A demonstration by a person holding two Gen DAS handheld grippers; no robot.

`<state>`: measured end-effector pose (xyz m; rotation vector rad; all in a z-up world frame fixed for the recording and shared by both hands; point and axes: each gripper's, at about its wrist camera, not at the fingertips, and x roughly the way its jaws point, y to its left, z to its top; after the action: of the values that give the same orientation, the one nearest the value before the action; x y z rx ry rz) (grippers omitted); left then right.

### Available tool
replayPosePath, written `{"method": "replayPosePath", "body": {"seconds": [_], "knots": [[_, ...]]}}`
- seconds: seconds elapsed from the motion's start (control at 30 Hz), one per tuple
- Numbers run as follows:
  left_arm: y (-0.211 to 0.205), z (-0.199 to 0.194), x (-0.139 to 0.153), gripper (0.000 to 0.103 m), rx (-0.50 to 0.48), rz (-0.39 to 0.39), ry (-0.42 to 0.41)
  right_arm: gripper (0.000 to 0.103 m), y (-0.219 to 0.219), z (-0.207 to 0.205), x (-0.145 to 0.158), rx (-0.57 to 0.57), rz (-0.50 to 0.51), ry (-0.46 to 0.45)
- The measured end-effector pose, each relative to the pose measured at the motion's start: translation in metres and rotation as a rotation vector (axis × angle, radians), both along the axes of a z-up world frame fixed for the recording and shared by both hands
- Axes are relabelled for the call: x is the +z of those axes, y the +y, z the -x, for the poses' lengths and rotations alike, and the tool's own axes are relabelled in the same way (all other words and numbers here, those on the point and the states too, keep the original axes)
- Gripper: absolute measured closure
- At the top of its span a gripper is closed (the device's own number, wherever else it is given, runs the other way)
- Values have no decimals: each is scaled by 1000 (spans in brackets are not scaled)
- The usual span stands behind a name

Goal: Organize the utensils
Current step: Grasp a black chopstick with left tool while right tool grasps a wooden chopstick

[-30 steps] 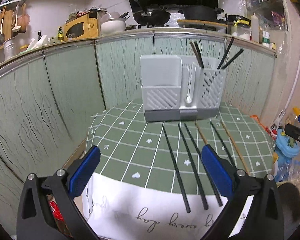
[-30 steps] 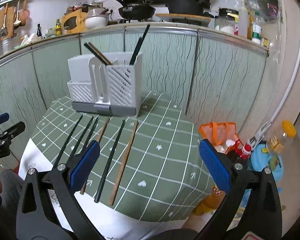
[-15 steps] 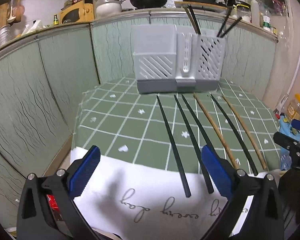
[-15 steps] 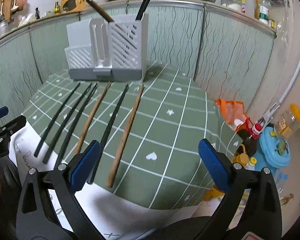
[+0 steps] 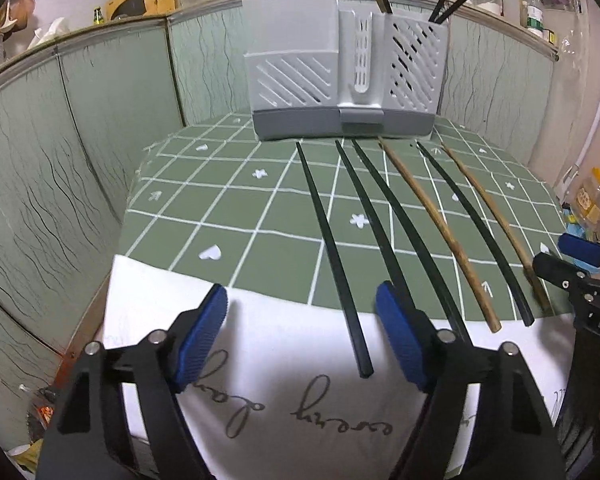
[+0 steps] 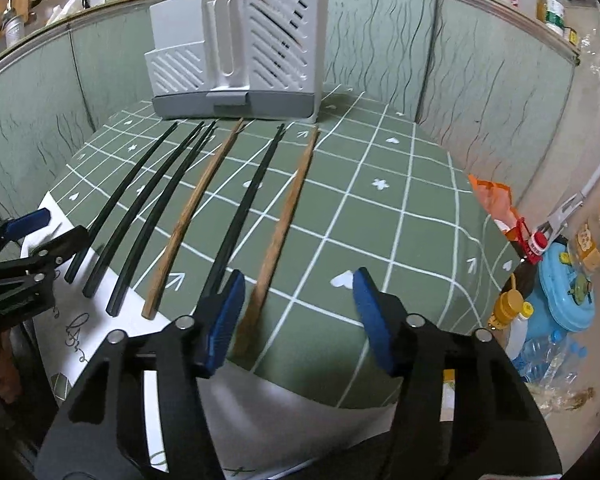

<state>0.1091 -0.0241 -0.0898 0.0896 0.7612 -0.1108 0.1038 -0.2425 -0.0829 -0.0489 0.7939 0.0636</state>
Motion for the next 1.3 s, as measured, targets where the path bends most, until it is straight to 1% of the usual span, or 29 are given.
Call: {"method": "replayPosePath", "body": {"seconds": [0.03, 0.1, 0.17, 0.2, 0.27, 0.33, 0.37, 0.4, 0.43, 0.47, 0.53, 0.57, 0.67, 0.77, 0.83, 1.03, 1.17, 1.3], "knots": [[0, -1, -1, 30, 0, 1, 7, 65, 2, -1, -2, 6, 1, 7], [-2, -2, -3, 35, -6, 2, 18, 71, 6, -2, -5, 19, -3, 17], [-4, -2, -5, 38, -4, -9, 10, 78, 10, -3, -8, 23, 0, 23], [-5, -1, -5, 40, -5, -6, 8, 78, 12, -3, -10, 22, 5, 31], [-5, -2, -4, 47, -7, 7, 10, 78, 16, -3, -11, 12, 27, 24], [-7, -1, -4, 54, -12, 16, 10, 78, 17, -2, -11, 1, 27, 20], [-8, 0, -3, 59, -15, 20, 9, 78, 17, -2, -12, -2, 25, 20], [-9, 1, -3, 62, -19, 27, 8, 78, 17, -2, -12, -6, 22, 20], [-10, 1, -3, 69, -23, 31, 9, 78, 17, -3, -12, -7, 21, 20], [-11, 2, -2, 80, -30, 33, 10, 78, 16, -3, -12, -8, 20, 20], [-13, 2, -1, 91, -32, 24, 11, 80, 16, -3, -12, -13, 19, 18], [-12, 2, -1, 93, -26, 24, 12, 83, 16, -3, -12, -18, 19, 17], [-8, 1, -1, 95, -22, 48, 19, 92, 9, -4, -11, -47, -9, 18], [-8, 0, -1, 95, -22, 47, 21, 97, 5, -4, -10, -58, -32, 18], [-7, 1, -1, 95, -23, 46, 22, 97, 5, -3, -11, -57, -34, 15], [-1, 2, 2, 96, -26, 83, 37, 97, 1, 2, -8, -56, -52, 17], [3, 7, 3, 95, -27, 95, 37, 97, -3, 9, -2, -48, -72, 7], [8, 14, 12, 95, -37, 136, 22, 97, -6, 16, 9, -35, -86, -17]]}}
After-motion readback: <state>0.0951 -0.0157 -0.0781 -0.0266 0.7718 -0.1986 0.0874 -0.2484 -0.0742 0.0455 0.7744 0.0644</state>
